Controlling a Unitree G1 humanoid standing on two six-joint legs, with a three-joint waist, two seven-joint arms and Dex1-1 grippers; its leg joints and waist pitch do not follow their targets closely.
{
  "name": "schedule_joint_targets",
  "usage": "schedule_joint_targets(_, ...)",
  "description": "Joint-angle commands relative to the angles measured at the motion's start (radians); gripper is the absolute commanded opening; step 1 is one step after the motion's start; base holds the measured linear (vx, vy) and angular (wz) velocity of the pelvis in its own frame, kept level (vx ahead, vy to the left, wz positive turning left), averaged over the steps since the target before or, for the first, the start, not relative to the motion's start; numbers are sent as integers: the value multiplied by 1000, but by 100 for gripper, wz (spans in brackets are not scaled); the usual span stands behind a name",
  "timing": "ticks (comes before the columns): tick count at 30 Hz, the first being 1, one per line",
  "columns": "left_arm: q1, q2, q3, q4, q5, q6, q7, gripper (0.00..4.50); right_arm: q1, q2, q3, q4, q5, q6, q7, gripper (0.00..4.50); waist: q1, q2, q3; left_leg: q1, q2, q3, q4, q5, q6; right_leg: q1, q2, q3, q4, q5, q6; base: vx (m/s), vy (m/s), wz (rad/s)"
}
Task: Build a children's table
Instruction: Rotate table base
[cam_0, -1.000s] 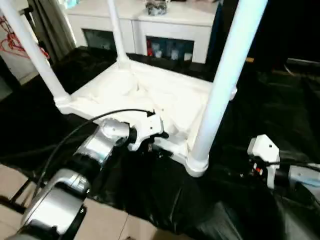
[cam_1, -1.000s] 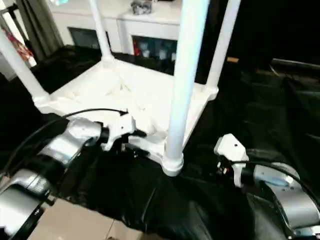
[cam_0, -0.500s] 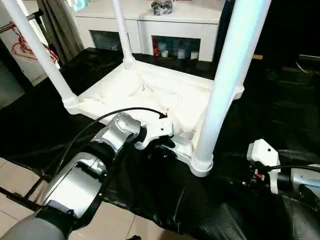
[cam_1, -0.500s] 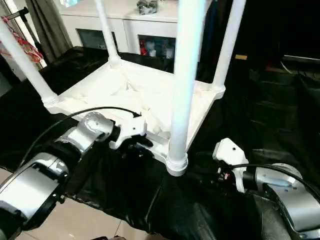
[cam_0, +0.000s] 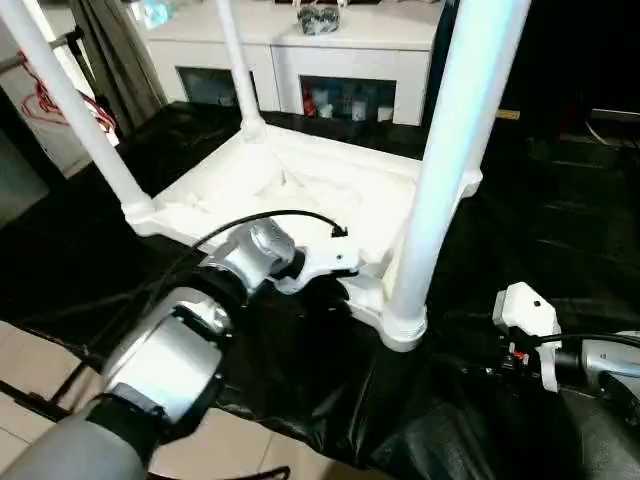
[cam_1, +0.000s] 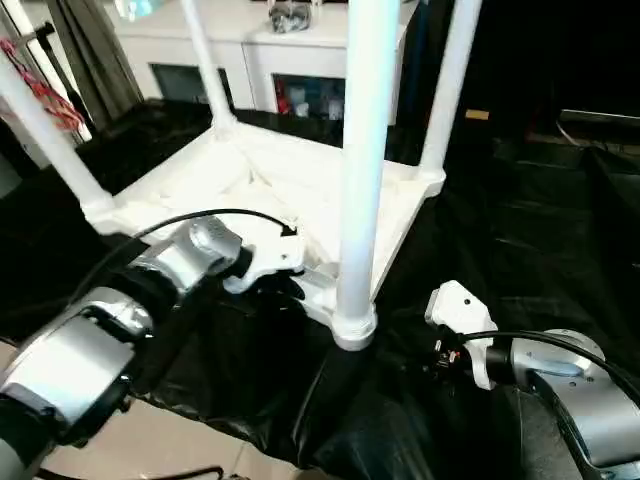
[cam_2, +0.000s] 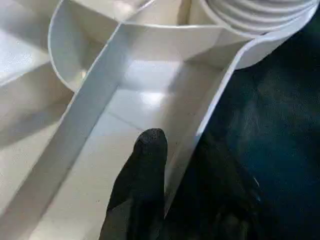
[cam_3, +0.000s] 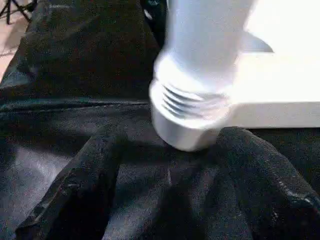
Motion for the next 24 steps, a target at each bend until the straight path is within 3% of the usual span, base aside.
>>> schedule_joint_targets(1, 30, 16, 57, 18, -50, 91, 78, 70, -14, 1, 11, 6, -14, -16, -6, 333, 6, -38, -51, -10, 83, -37, -81, -59, 126, 60, -85, 44, -83, -96, -284, 0, 0, 0)
schedule_joint_targets(2, 65, 15, 75, -38, -67, 145, 70, 69, -18, 7, 13, 16, -18, -18, -13, 333, 0, -50, -52, -13, 84, -37, -82, -45, 134, 63, -85, 44, -80, -78, -283, 0, 0, 0)
schedule_joint_targets(5, 119, 22, 82, -123, -66, 213, 77, 57, -22, 11, 14, 25, -25, -23, -18, 333, -12, -44, -53, -14, 80, -35, -75, -5, 173, 57, -82, 39, -81, -48, -292, 0, 0, 0)
schedule_joint_targets(8, 201, 34, 110, -262, -67, 292, 123, 43, -27, 18, 18, 34, -29, -29, -23, 333, -14, -51, -52, -14, 86, -34, -77, 3, 192, 55, -82, 36, -81, -62, -293, 0, 0, 0)
schedule_joint_targets(9, 226, 37, 119, -301, -74, 298, 130, 36, -29, 21, 19, 37, -30, -30, -26, 333, -14, -48, -50, -14, 88, -35, -79, -12, 192, 54, -82, 35, -83, -96, -290, 0, 0, 0)
schedule_joint_targets(10, 250, 43, 121, -334, -77, 272, 134, 28, -32, 27, 19, 42, -31, -33, -31, 333, -16, -53, -47, -14, 88, -34, -82, -32, 189, 52, -80, 36, -89, -137, -281, 0, 0, 0)
schedule_joint_targets(11, 250, 43, 121, -334, -77, 272, 134, 23, -32, 27, 19, 42, -31, -33, -31, 333, -15, -50, -47, -14, 88, -35, -83, -38, 185, 52, -80, 36, -89, -152, -277, 0, 0, 0)
schedule_joint_targets(12, 305, 54, 121, -397, -85, 215, 139, 17, -45, 44, 22, 61, -43, -47, -52, 333, -16, -48, -45, -13, 89, -35, -85, -56, 175, 49, -80, 37, -93, -182, -270, 0, 0, 0)
schedule_joint_targets(13, 321, 58, 120, -417, -86, 198, 139, 12, -49, 50, 23, 68, -47, -51, -60, 333, -20, -57, -45, -19, 92, -39, -89, -59, 166, 54, -83, 37, -88, -184, -264, 0, 0, 0)
schedule_joint_targets(14, 374, 68, 122, -485, -100, 130, 126, 7, -65, 75, 19, 92, -57, -66, -89, 333, -21, -55, -45, -17, 93, -39, -91, -63, 163, 50, -83, 36, -90, -189, -260, 0, 0, 0)
schedule_joint_targets(15, 376, 68, 123, -487, -101, 130, 127, 7, -67, 77, 18, 93, -56, -66, -90, 333, -30, -52, -45, -15, 93, -36, -92, -70, 156, 46, -81, 37, -91, -184, -260, 0, 0, 0)
schedule_joint_targets(17, 419, 76, 132, -552, -105, 131, 137, 1, -92, 118, 1, 125, -47, -79, -131, 350, -30, -55, -46, -9, 94, -34, -92, -71, 150, 43, -79, 39, -89, -166, -270, 0, 0, 0)
schedule_joint_targets(18, 431, 80, 132, -574, -104, 145, 138, 0, -97, 127, -2, 129, -42, -78, -136, 360, -32, -61, -45, -12, 95, -33, -92, -60, 150, 45, -81, 40, -86, -141, -274, 0, 0, 0)
schedule_joint_targets(19, 453, 86, 133, -612, -111, 163, 127, 0, -103, 138, -6, 133, -35, -80, -139, 367, -30, -55, -47, -9, 94, -33, -90, -37, 153, 44, -80, 39, -81, -108, -280, 0, 0, 0)
schedule_joint_targets(21, 465, 88, 137, -633, -119, 177, 121, 0, -108, 145, -6, 135, -32, -80, -141, 379, -30, -57, -47, -10, 95, -32, -89, -10, 168, 46, -81, 40, -77, -67, -286, 0, 0, 0)
schedule_joint_targets(22, 478, 92, 139, -659, -129, 187, 118, 0, -113, 149, -7, 138, -31, -81, -142, 393, -32, -67, -49, -9, 93, -30, -87, 2, 176, 47, -81, 40, -77, -53, -288, 0, 0, 0)
schedule_joint_targets(24, 500, 99, 149, -690, -154, 175, 113, 0, -131, 160, 3, 153, -38, -92, -146, 410, -31, -71, -50, -13, 91, -30, -84, 33, 189, 49, -82, 39, -71, -30, -290, 0, 0, 0)
